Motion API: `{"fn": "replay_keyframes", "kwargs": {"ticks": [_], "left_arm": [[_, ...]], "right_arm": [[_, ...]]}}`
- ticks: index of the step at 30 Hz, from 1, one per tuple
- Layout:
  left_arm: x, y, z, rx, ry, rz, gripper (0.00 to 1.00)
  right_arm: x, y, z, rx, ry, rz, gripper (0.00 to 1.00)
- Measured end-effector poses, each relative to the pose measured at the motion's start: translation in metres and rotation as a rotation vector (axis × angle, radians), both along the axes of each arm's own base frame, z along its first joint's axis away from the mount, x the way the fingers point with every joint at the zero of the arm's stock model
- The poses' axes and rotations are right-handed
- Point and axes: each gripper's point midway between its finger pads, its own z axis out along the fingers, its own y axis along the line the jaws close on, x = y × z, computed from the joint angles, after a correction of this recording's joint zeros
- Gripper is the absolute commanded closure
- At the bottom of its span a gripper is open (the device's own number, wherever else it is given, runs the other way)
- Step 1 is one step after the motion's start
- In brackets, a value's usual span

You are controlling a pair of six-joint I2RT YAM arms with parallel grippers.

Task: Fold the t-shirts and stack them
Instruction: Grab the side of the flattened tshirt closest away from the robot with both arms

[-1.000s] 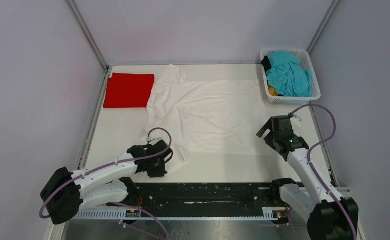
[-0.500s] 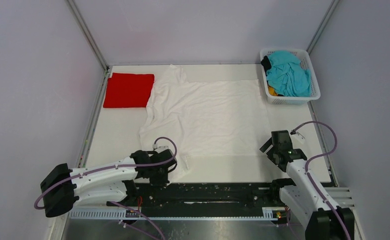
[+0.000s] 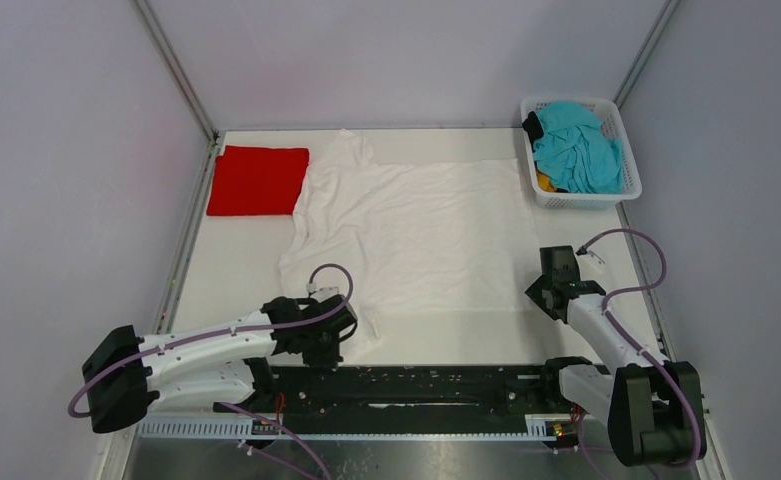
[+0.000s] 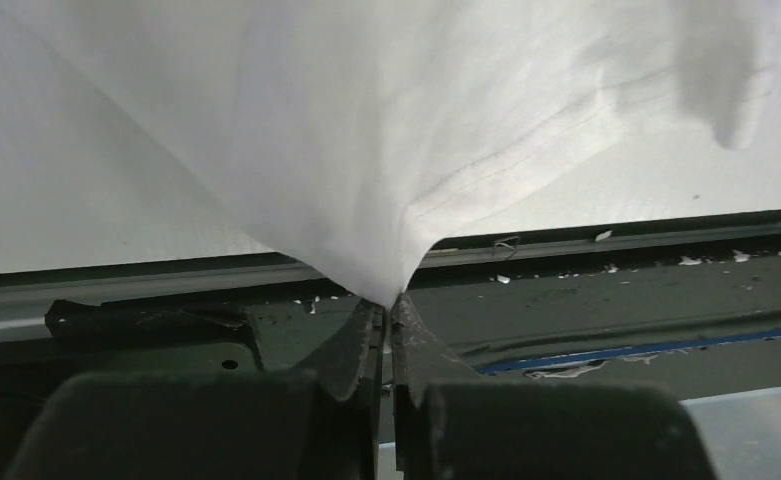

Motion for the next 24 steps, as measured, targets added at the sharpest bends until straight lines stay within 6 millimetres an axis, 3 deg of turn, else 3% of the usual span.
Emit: {"fn": "replay_keyframes", "kwargs": {"ticks": [8, 13, 18, 24], "left_arm": [[0.004, -0.004, 0.005, -0.011, -0.014, 0.001, 1.00], [0.003, -0.002, 0.004, -0.005, -0.012, 0.002, 1.00], [0.001, -0.004, 0.005, -0.010, -0.007, -0.003, 1.00], [-0.016, -0.013, 0.012, -0.073, 0.020, -0.031, 1.00]], "right_arm": [[0.015, 0.002, -0.001, 0.016, -0.028, -0.001, 0.74], [0.022, 0.006, -0.002, 0.036, -0.038, 0.008, 0.95], [0.017, 0.013, -0.001, 0.067, -0.023, 0.040, 0.95], [-0.017, 0.019, 0.005, 0.090, 0.056, 0.112, 0.97]]}}
